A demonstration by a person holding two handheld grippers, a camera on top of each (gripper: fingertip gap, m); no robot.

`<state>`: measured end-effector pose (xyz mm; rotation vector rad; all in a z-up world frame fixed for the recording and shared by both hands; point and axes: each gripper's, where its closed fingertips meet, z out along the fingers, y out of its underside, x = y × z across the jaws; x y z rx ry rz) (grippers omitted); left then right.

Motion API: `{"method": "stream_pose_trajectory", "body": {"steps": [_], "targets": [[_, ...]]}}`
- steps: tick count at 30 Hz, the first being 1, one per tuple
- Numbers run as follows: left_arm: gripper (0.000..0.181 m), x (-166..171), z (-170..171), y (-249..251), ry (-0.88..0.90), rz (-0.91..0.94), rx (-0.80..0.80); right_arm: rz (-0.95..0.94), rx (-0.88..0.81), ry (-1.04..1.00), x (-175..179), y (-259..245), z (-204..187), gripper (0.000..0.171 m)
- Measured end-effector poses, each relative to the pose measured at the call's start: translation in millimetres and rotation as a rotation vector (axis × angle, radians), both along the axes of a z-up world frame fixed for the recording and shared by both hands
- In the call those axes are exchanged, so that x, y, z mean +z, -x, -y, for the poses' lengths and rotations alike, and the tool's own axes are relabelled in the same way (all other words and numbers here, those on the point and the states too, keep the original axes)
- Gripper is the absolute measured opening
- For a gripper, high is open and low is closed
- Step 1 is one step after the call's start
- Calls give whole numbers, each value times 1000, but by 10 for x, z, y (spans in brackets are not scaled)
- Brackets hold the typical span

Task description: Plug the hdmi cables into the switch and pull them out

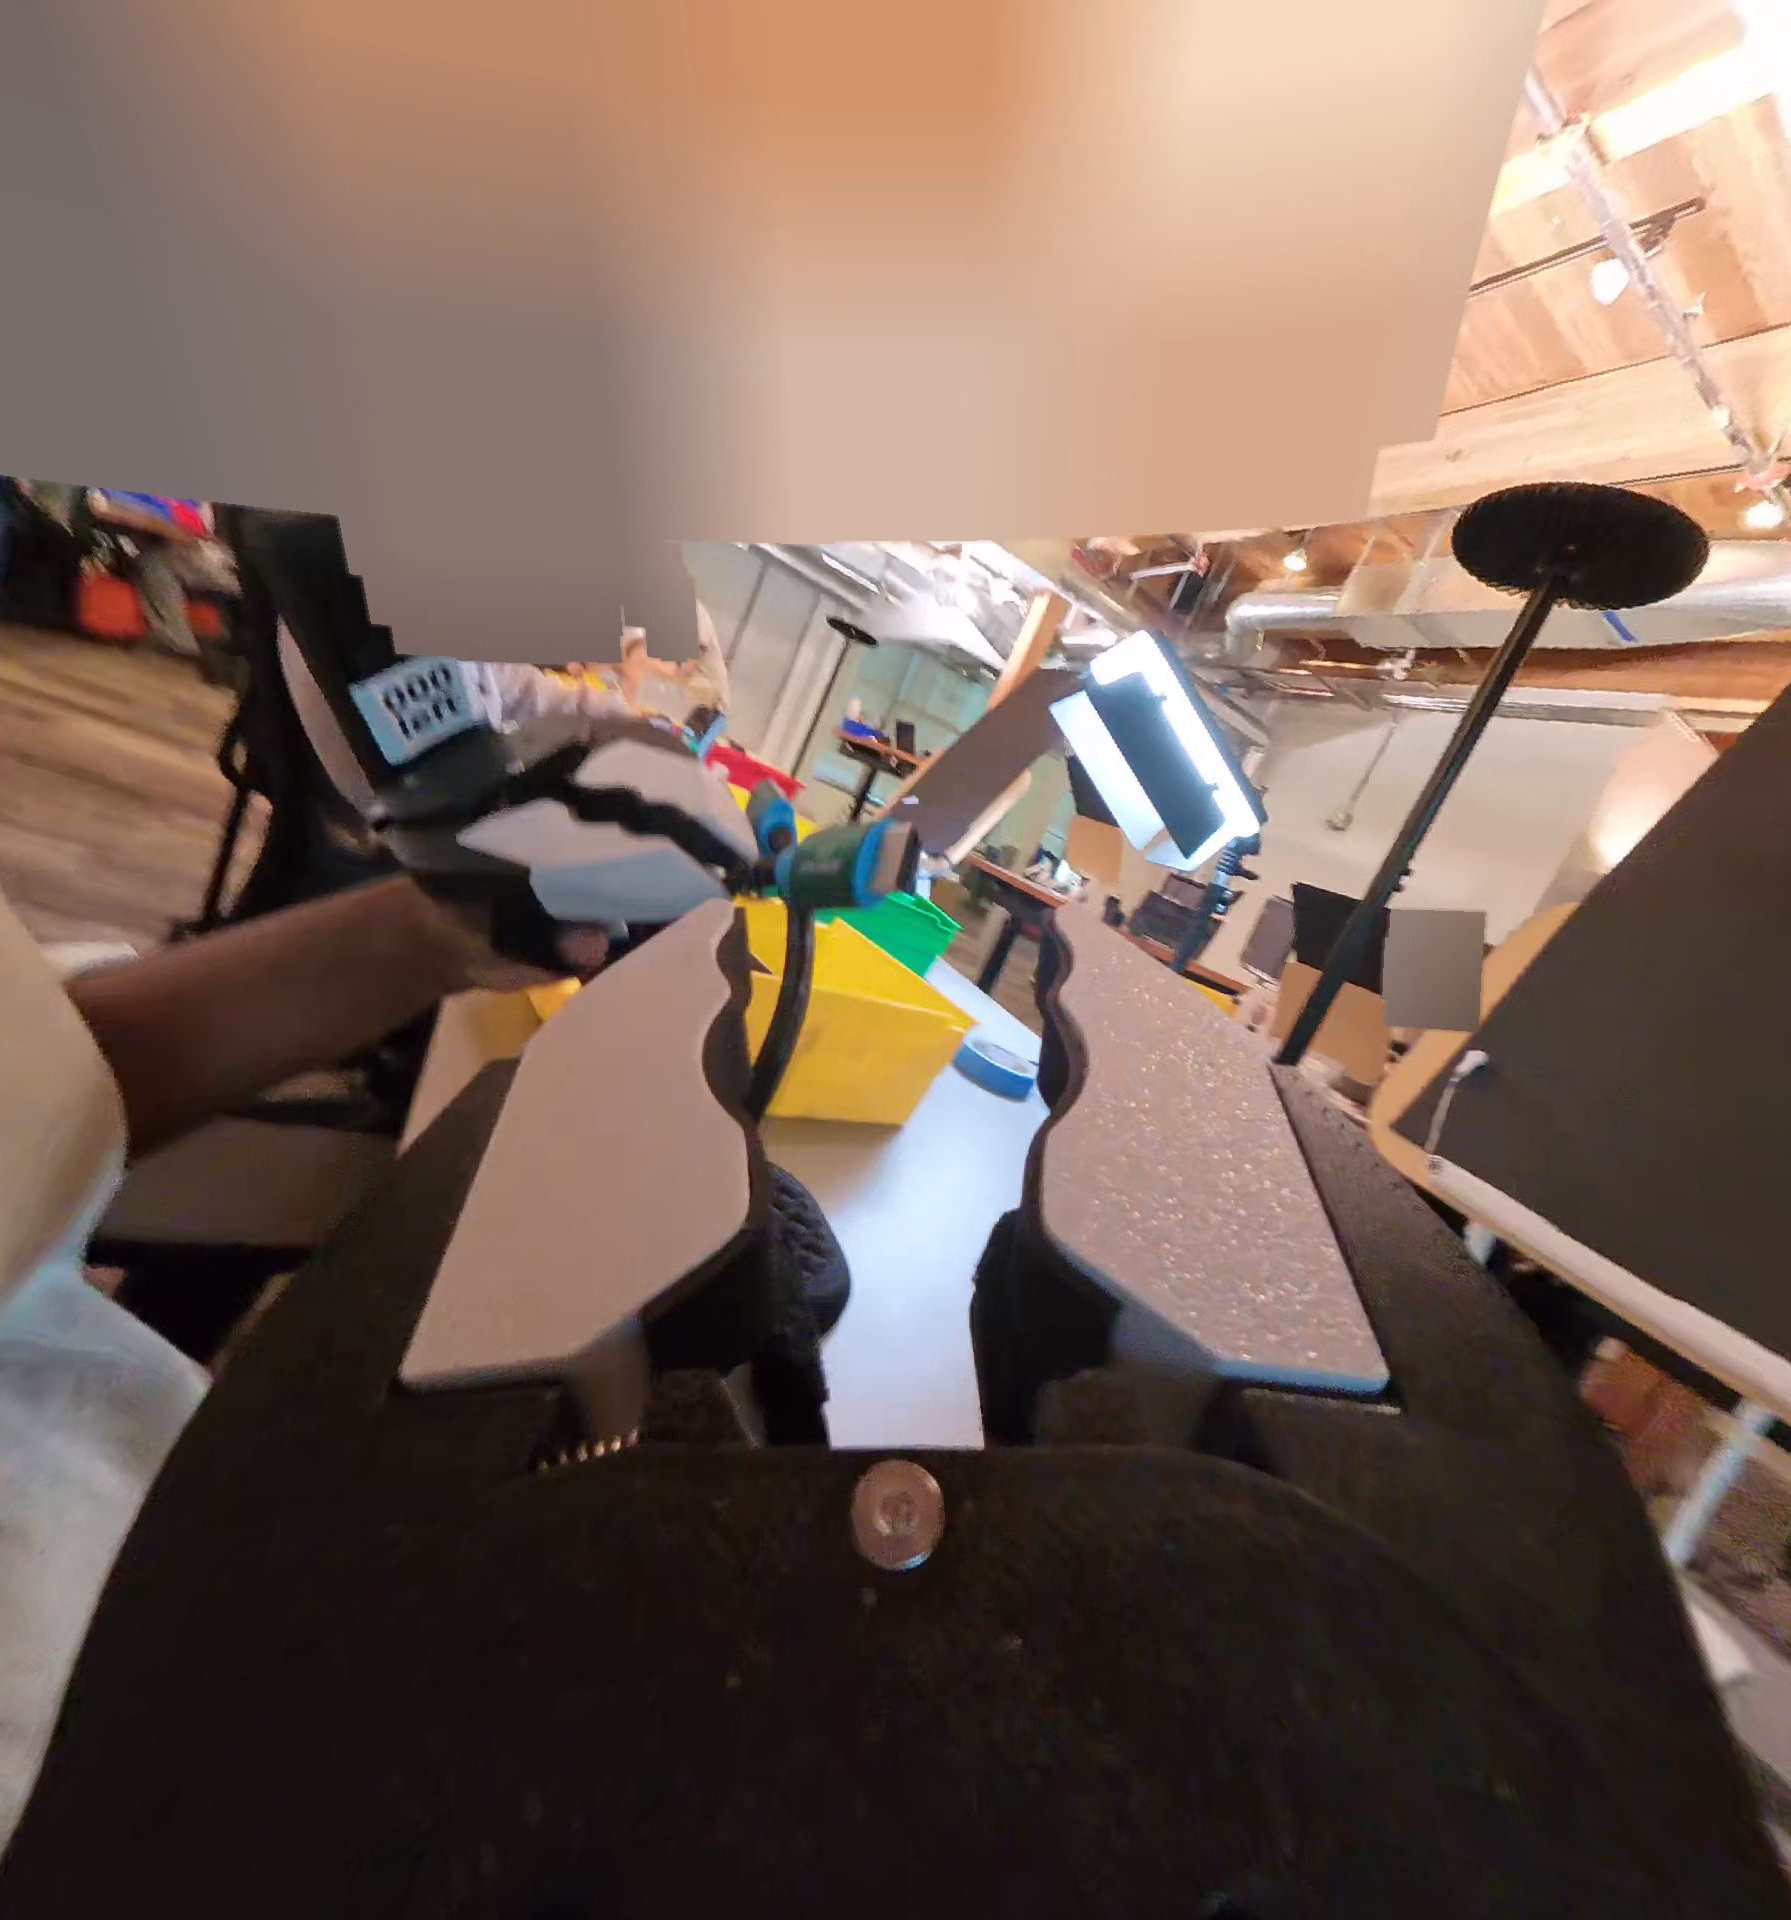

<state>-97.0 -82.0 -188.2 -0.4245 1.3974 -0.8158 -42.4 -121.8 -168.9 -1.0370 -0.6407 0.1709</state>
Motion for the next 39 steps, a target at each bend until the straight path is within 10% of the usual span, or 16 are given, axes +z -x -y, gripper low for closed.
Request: {"method": "stream_pose_trajectory", "body": {"steps": [16, 23, 39], "targets": [[21, 51, 45, -46, 70, 90, -52, 22, 72, 81, -237, 101, -116, 13], [51, 111, 126, -286, -63, 215, 100, -359, 73, 102, -132, -107, -256, 12], [10, -343, -399, -357, -144, -69, 307, -464, 220, 201, -145, -172, -197, 10]]}}
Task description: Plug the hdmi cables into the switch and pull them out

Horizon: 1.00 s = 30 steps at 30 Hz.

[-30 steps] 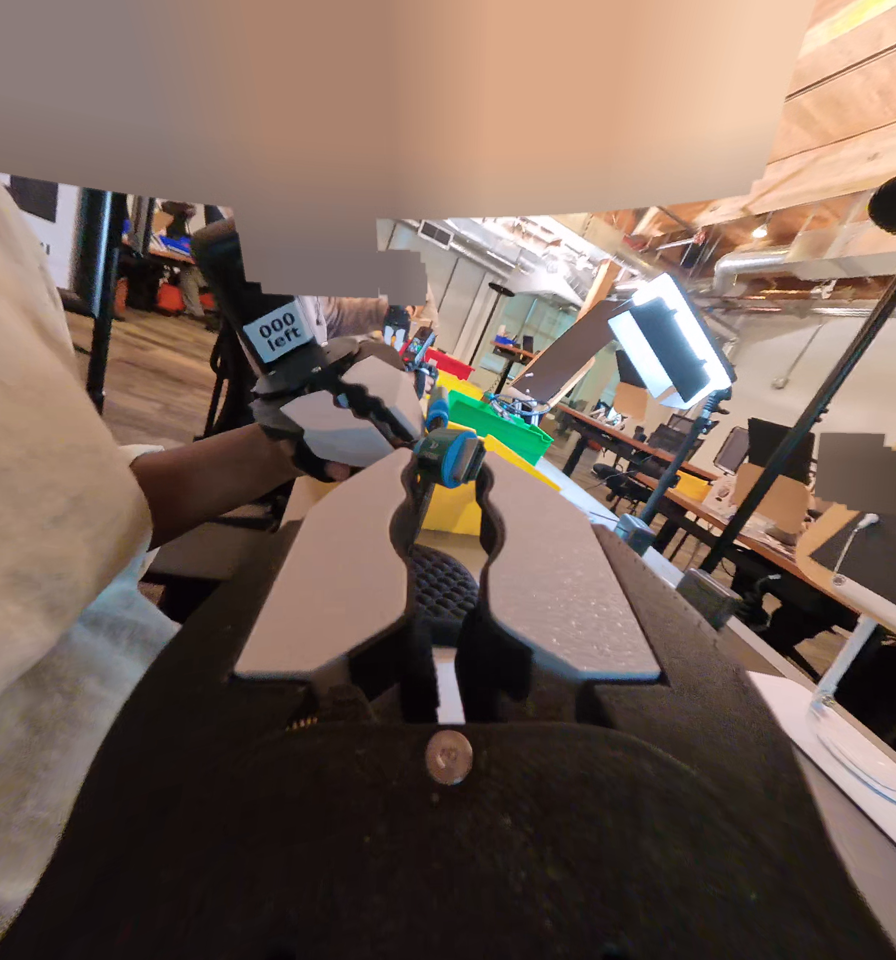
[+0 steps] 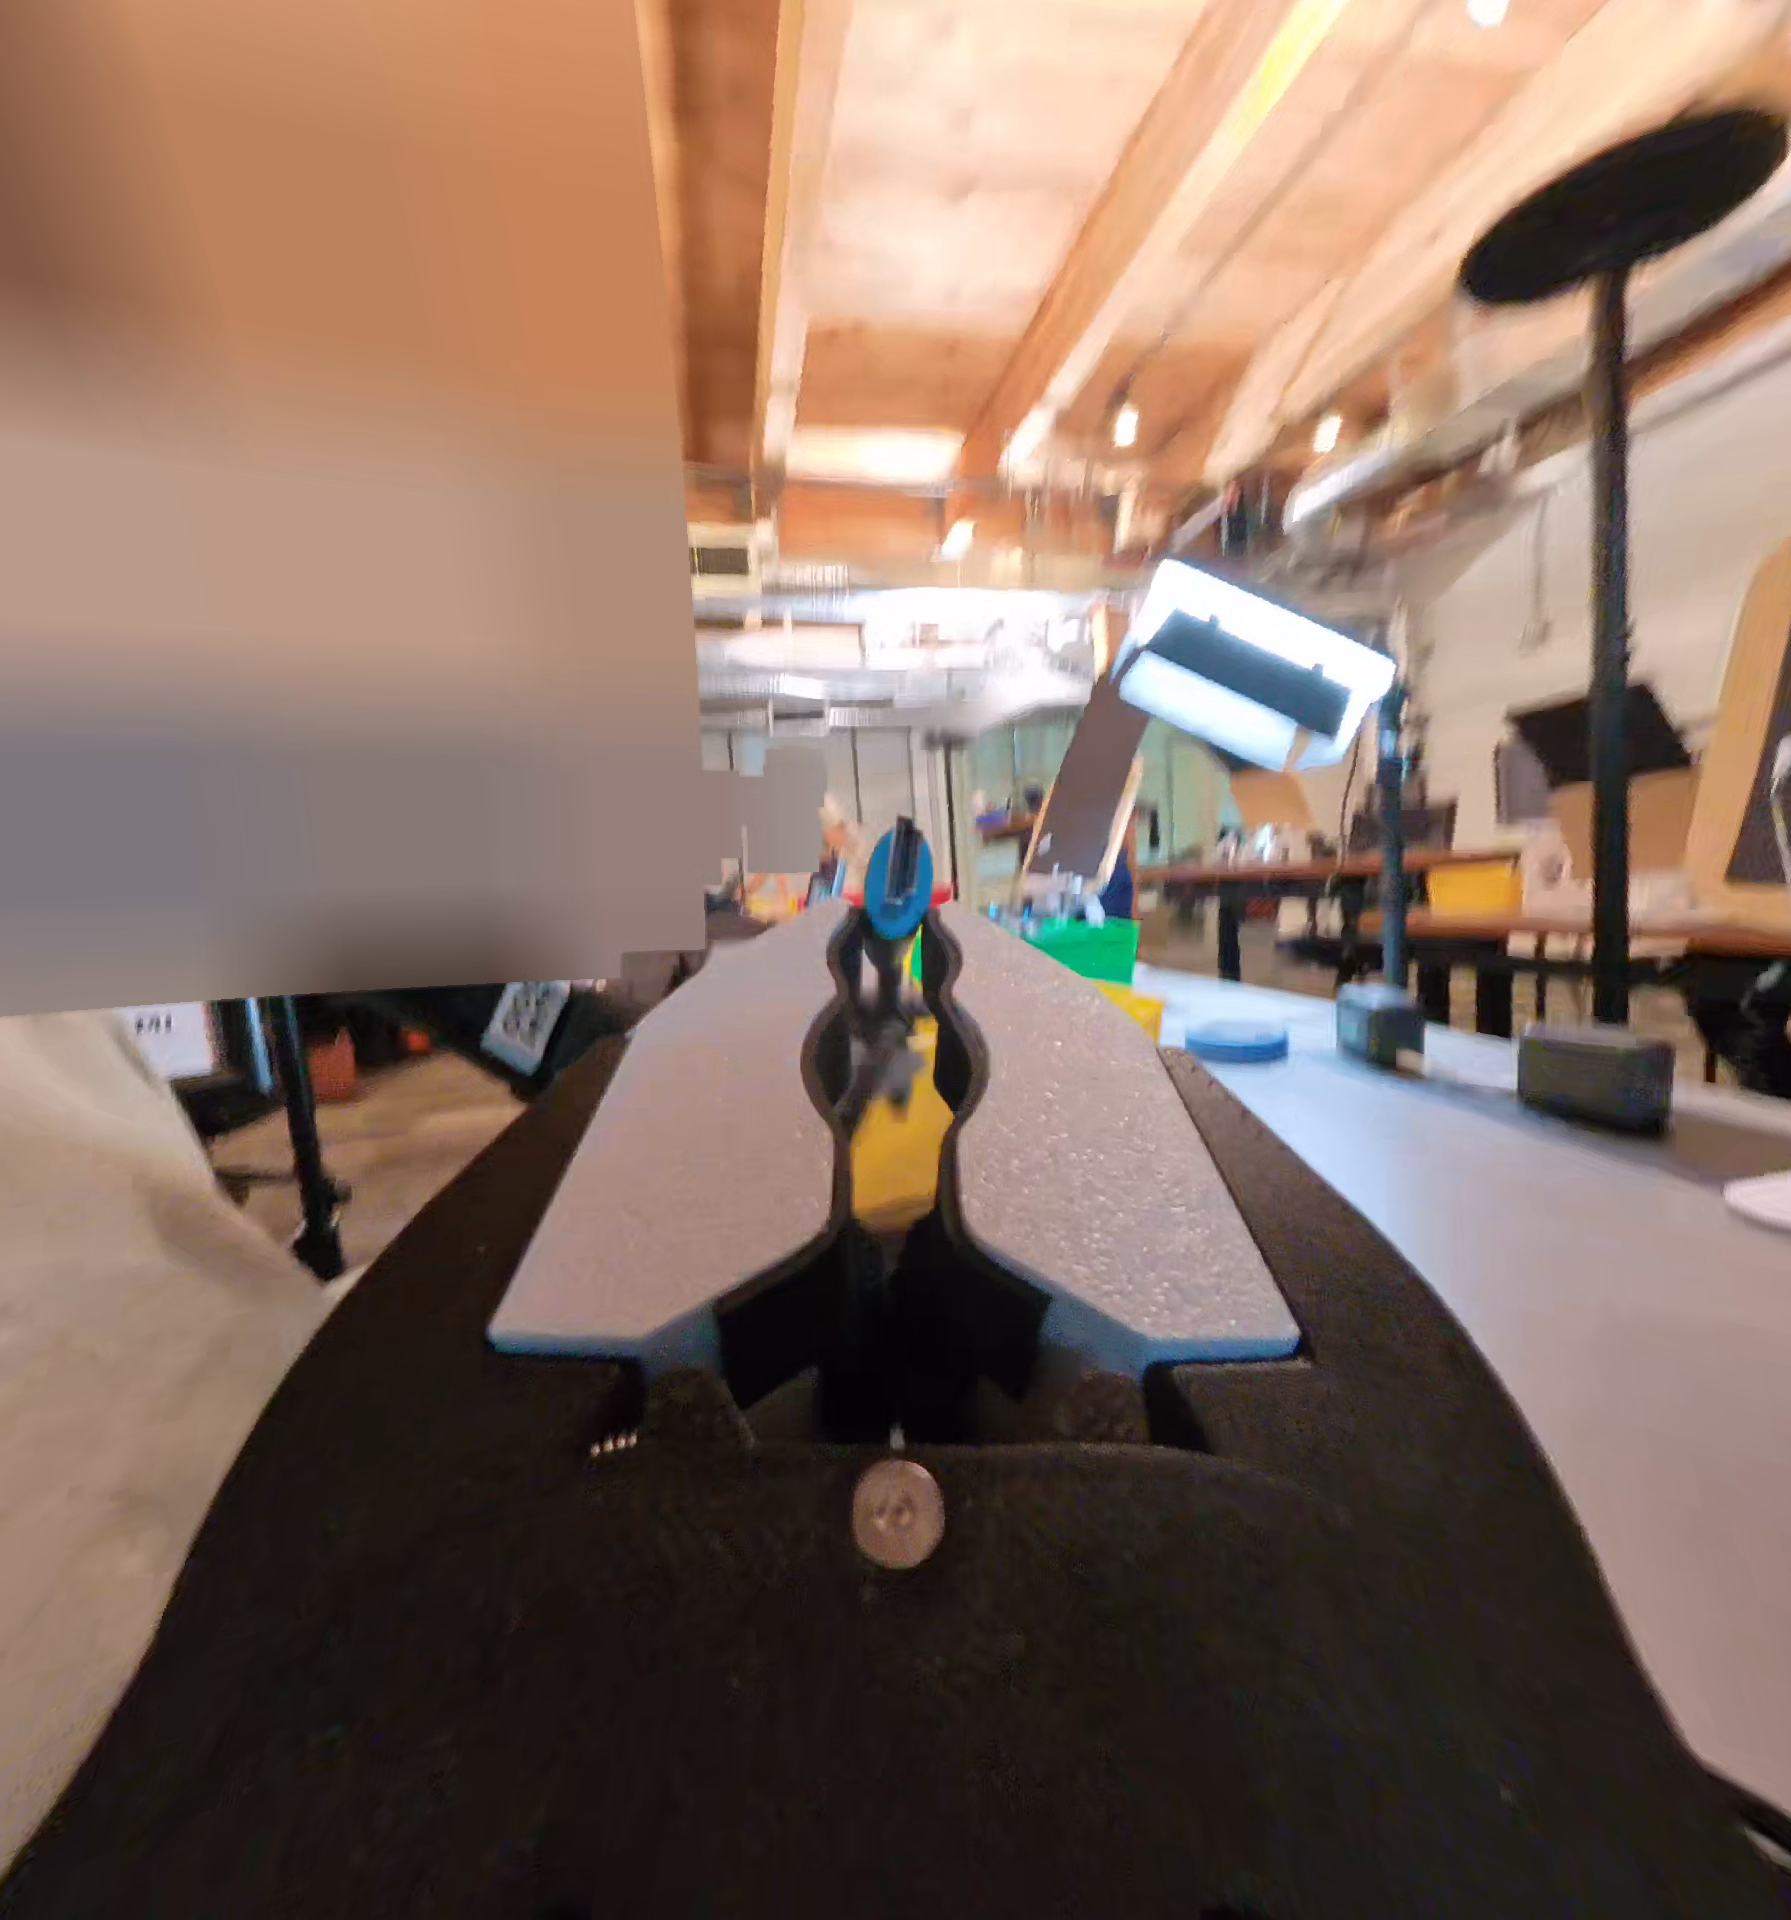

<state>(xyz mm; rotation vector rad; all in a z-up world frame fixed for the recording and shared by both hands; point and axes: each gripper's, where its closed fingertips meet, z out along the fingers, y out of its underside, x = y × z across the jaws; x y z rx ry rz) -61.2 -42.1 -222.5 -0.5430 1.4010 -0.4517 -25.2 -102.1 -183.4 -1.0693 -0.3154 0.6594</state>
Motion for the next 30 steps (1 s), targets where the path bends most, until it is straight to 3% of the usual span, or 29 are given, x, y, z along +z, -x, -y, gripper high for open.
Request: {"method": "stream_pose_trajectory", "body": {"steps": [5, 14, 17, 19, 24, 28, 30], "targets": [[11, -86, -94, 57, 82, -74, -1, 71, -3, 42, -62, 16, -22, 10], [13, -155, -394, 267, 270, -88, 8, 13, -11, 32, -49, 50, -61, 10], [26, -173, -407, 304, 259, -69, -8, -60, 13, 68, -109, 74, -139, 10], [39, -8, -361, 383, 279, 32, -70, -115, 30, 108, -167, 49, -196, 10], [40, 307, -7, 301, 221, 153, -147, -114, -5, 194, -297, 101, -317, 10], [51, 147, 171, -61, 93, 70, -54, -109, -17, 194, -295, 146, -321, 10], [48, 88, 146, -177, 133, 87, -25, -148, -12, 193, -280, 120, -315, 10]]}}
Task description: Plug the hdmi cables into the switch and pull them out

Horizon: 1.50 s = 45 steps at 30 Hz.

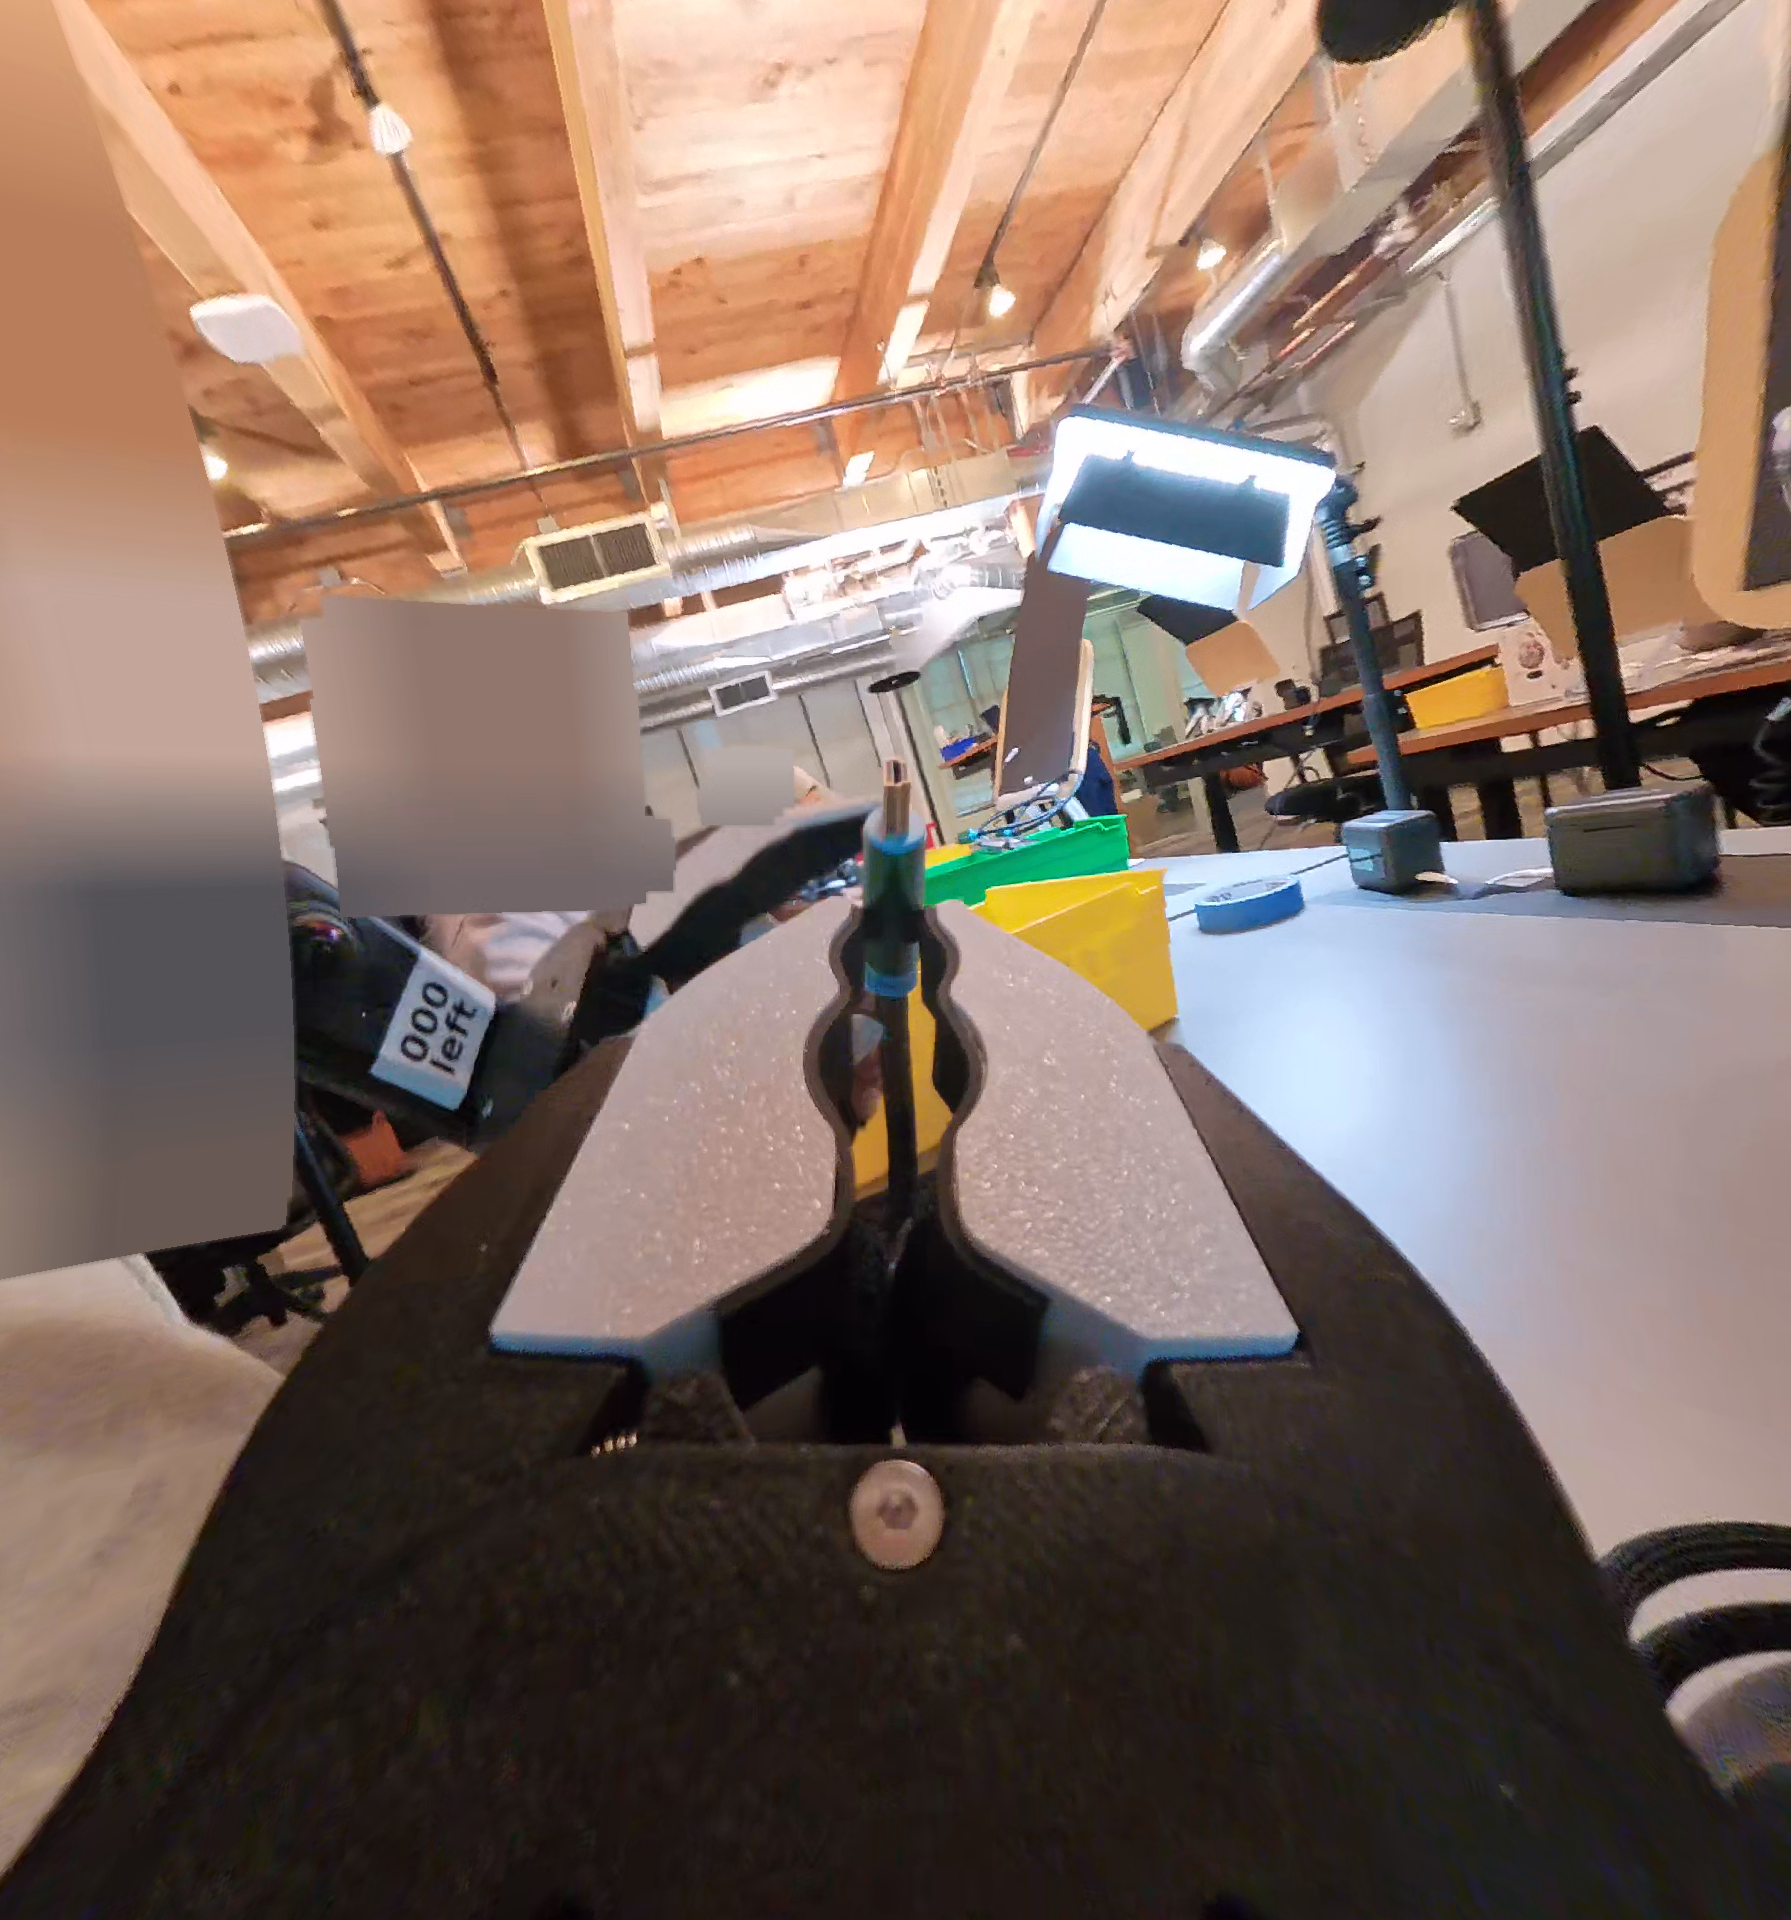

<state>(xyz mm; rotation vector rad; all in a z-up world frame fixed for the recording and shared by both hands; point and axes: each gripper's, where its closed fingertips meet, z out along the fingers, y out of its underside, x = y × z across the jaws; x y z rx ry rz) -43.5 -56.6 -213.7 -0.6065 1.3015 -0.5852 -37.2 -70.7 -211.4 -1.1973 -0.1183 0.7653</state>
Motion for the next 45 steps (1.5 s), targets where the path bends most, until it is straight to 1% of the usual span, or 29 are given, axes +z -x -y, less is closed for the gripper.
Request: {"method": "stream_pose_trajectory", "body": {"steps": [4, 6, 7, 9, 10, 12, 13, 14, 15, 16, 17, 18, 19, 21, 24, 27, 28, 29, 33, 34, 35, 36, 37, 38, 40, 42, 43, 44, 45], "targets": [[33, -86, 48, -110, 182, -14, -68, -34, -21, -27, 40, -58, 22, 10], [26, -175, 98, -155, 162, -57, -88, -36, -20, -40, 59, -28, 30, 9], [13, -206, 103, -163, 118, -65, -77, -33, -20, -42, 59, -5, 29, 9], [9, -198, 43, -132, 64, -58, -29, 9, -15, -46, 48, 33, 28, 9], [7, -197, 29, -106, 82, -76, -41, 64, 2, -47, 37, 59, 38, 9], [7, -246, 20, -25, 126, -152, -93, 258, 59, -54, -12, 123, 106, 10], [7, -272, -8, 23, 131, -185, -98, 359, 66, -75, -20, 122, 162, 21], [6, -308, -18, 74, 112, -224, -110, 463, 32, -106, -15, 85, 203, 34], [6, -366, -5, 124, 77, -274, -129, 584, -20, -157, -12, 52, 247, 44], [6, -439, 7, 167, 46, -331, -140, 721, -76, -224, -13, 37, 298, 50], [6, -505, 16, 201, 20, -381, -145, 857, -121, -281, -26, 43, 348, 53], [6, -560, 27, 222, -5, -420, -146, 969, -144, -313, -52, 65, 389, 52], [6, -605, 49, 237, -30, -451, -153, 1043, -135, -327, -83, 112, 424, 50], [6, -672, 131, 250, -50, -494, -189, 1103, -66, -303, -183, 220, 452, 48], [6, -758, 289, 255, -53, -538, -273, 1215, -11, -269, -400, 318, 409, 46], [6, -813, 361, 259, -62, -562, -314, 1317, 37, -252, -575, 394, 397, 38], [6, -826, 370, 263, -59, -570, -322, 1340, 38, -242, -605, 394, 385, 28], [6, -839, 369, 268, -61, -576, -324, 1353, 46, -236, -629, 401, 385, 23], [6, -834, 399, 293, -44, -561, -365, 1325, 74, -221, -633, 432, 414, 22], [8, -797, 385, 282, -38, -532, -357, 1306, 68, -221, -607, 427, 413, 22], [15, -710, 340, 263, -40, -471, -330, 1289, 46, -228, -568, 409, 405, 22], [26, -584, 280, 261, -44, -387, -302, 1269, 14, -240, -512, 376, 396, 22], [38, -408, 210, 289, -29, -277, -280, 1242, -29, -252, -440, 328, 386, 22], [45, -180, 126, 356, 8, -135, -269, 1211, -76, -267, -356, 270, 382, 22], [49, 328, -89, 670, 148, 221, -298, 1143, -192, -313, -143, 126, 400, 22], [47, 734, -460, 1194, 345, 631, -324, 1046, -310, -379, 118, -30, 467, 21], [43, 809, -668, 1433, 456, 796, -341, 982, -358, -419, 258, -102, 521, 21], [42, 806, -828, 1572, 555, 890, -366, 906, -398, -464, 405, -173, 585, 21], [42, 762, -963, 1608, 651, 929, -378, 816, -418, -513, 551, -232, 658, 21]]}}
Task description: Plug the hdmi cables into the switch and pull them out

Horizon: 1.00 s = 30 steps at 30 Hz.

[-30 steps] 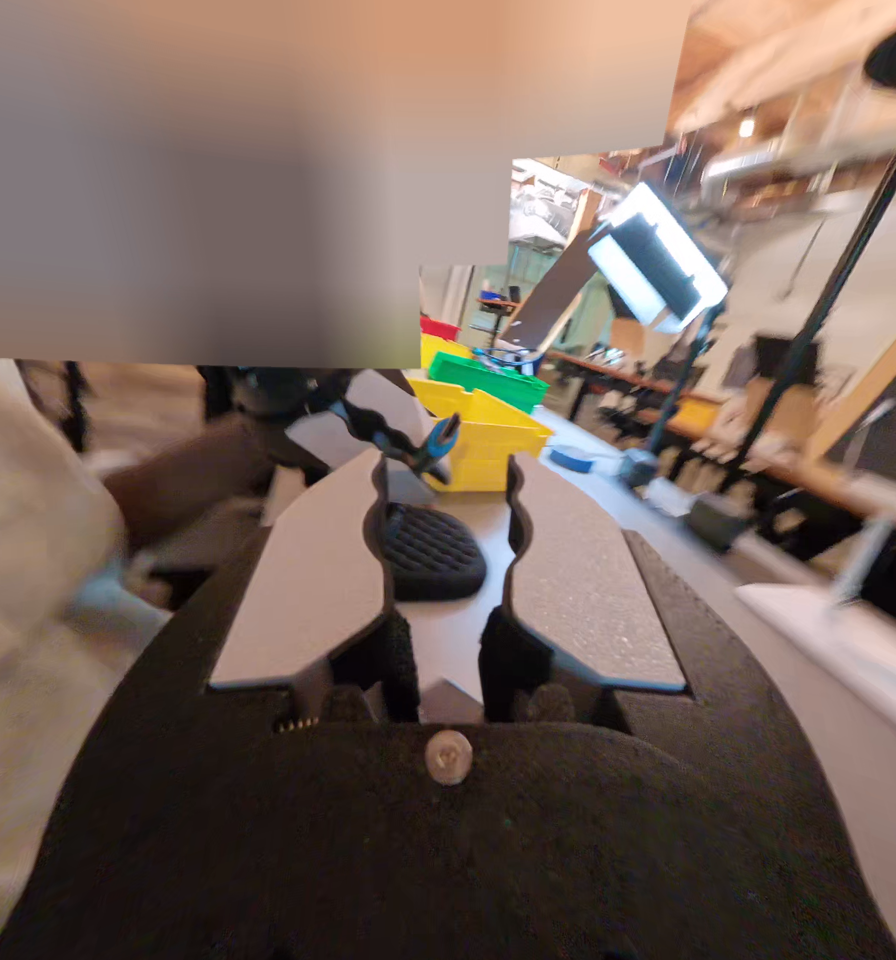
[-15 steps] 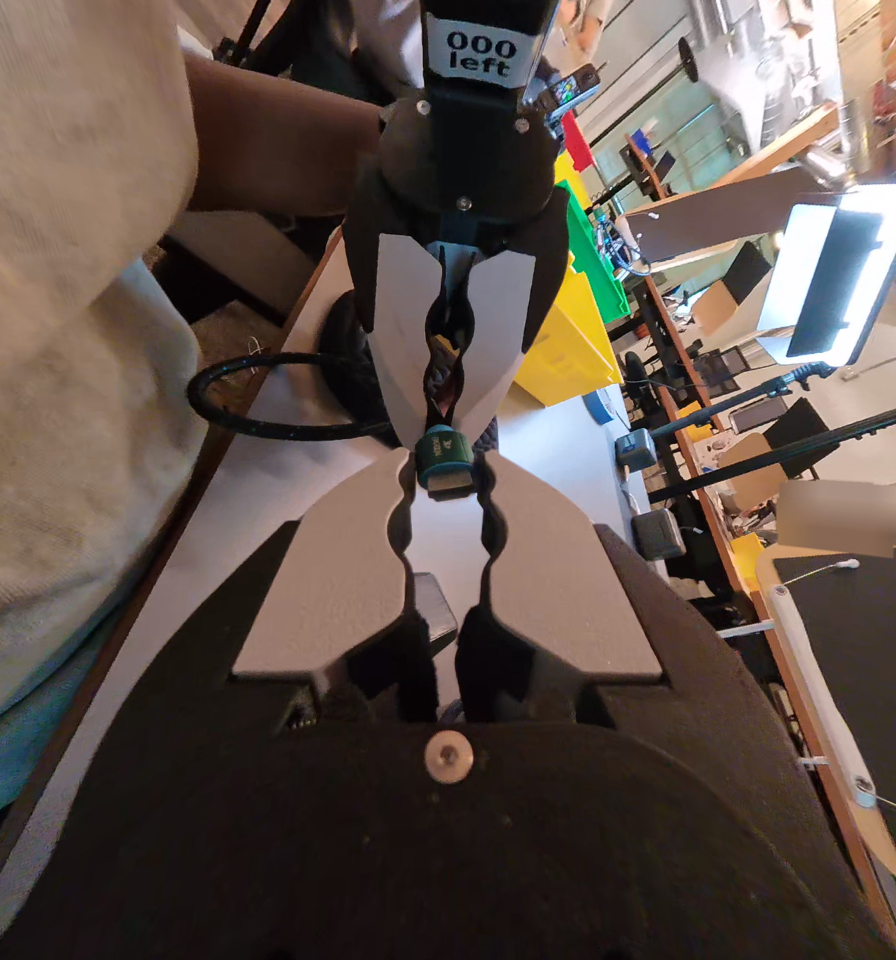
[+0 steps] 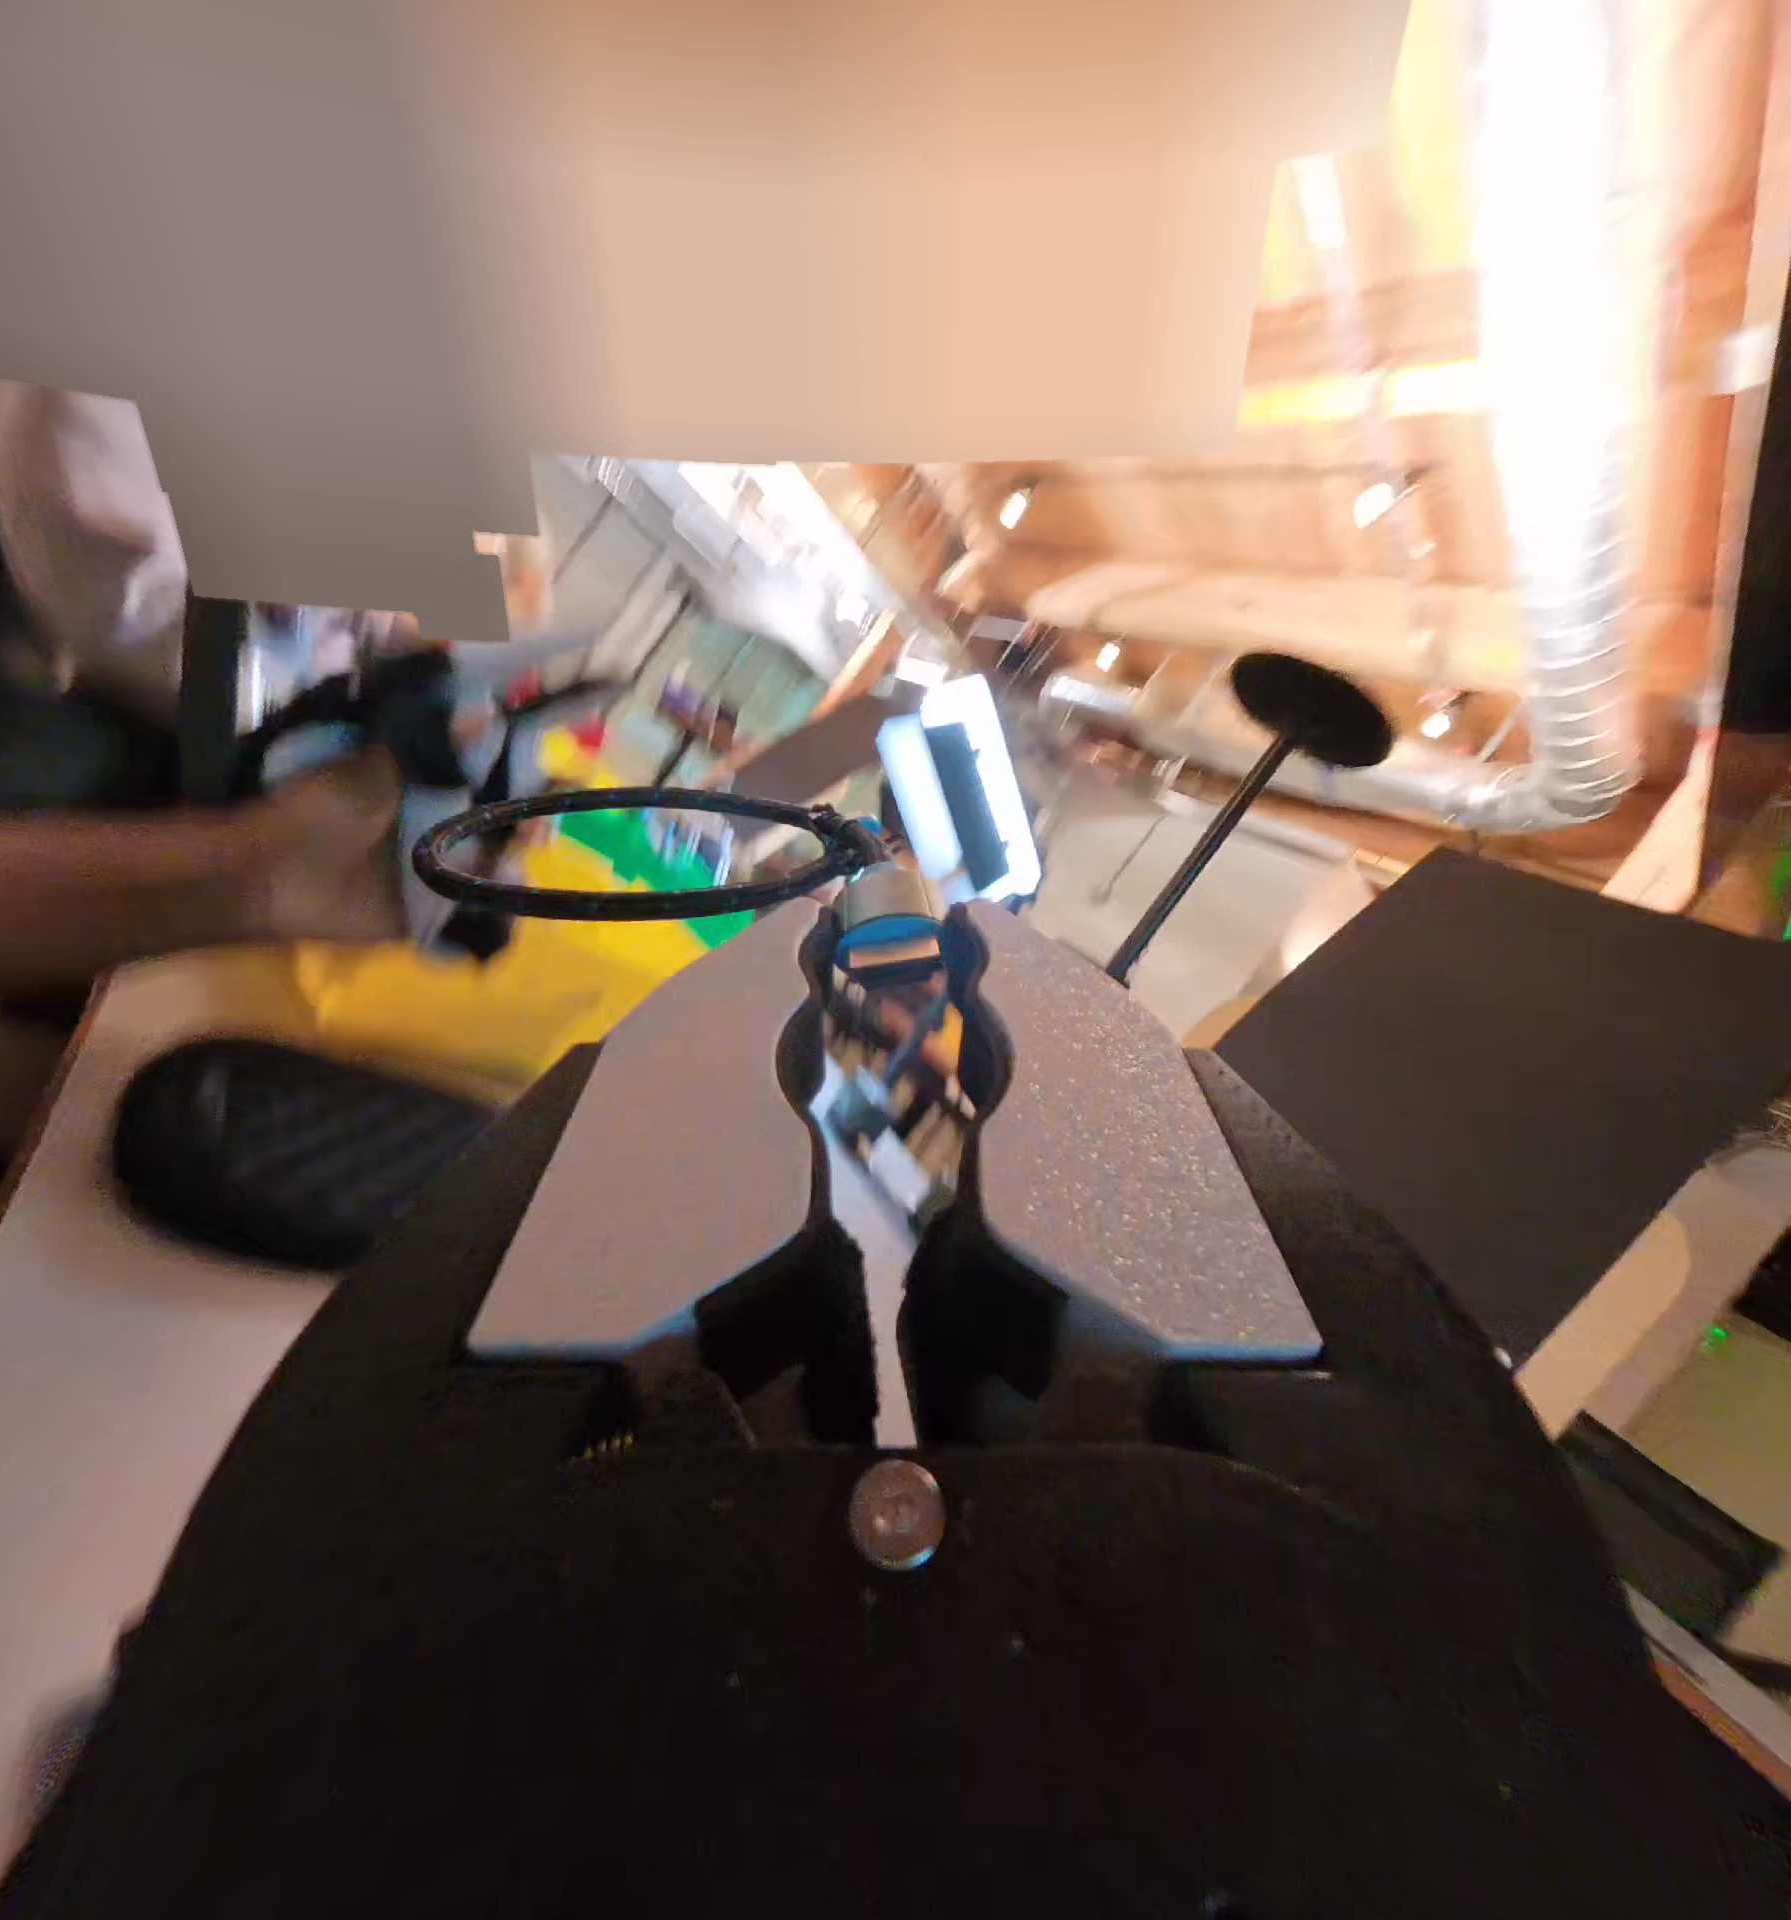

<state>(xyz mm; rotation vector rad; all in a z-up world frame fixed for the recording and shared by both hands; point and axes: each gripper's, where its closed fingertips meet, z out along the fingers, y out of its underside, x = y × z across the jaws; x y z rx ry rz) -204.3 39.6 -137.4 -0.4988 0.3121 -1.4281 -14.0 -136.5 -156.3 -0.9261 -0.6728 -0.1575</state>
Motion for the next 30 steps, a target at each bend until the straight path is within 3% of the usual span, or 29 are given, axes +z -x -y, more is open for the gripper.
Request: {"method": "stream_pose_trajectory", "body": {"steps": [2, 5, 8, 11, 15, 19, 30], "targets": [[42, -118, -101, -166, 96, -31, -82, -174, 101, -105, 268, -98, 143, 21], [43, -307, 194, -755, 88, -203, -293, -410, 327, -106, 426, -101, 153, 21], [47, -469, 831, -1217, -46, -347, -537, -516, 518, 85, 233, 167, -89, 21], [47, -476, 1267, -1302, -192, -347, -586, -565, 635, 318, -83, 476, -300, 21], [36, -481, 1415, -1270, -273, -384, -606, -505, 657, 477, -360, 726, -387, 21], [29, -524, 1451, -1228, -290, -416, -695, -469, 643, 500, -385, 762, -399, 21], [26, -628, 1455, -1202, -356, -510, -680, -426, 619, 540, -438, 762, -370, 21]]}}
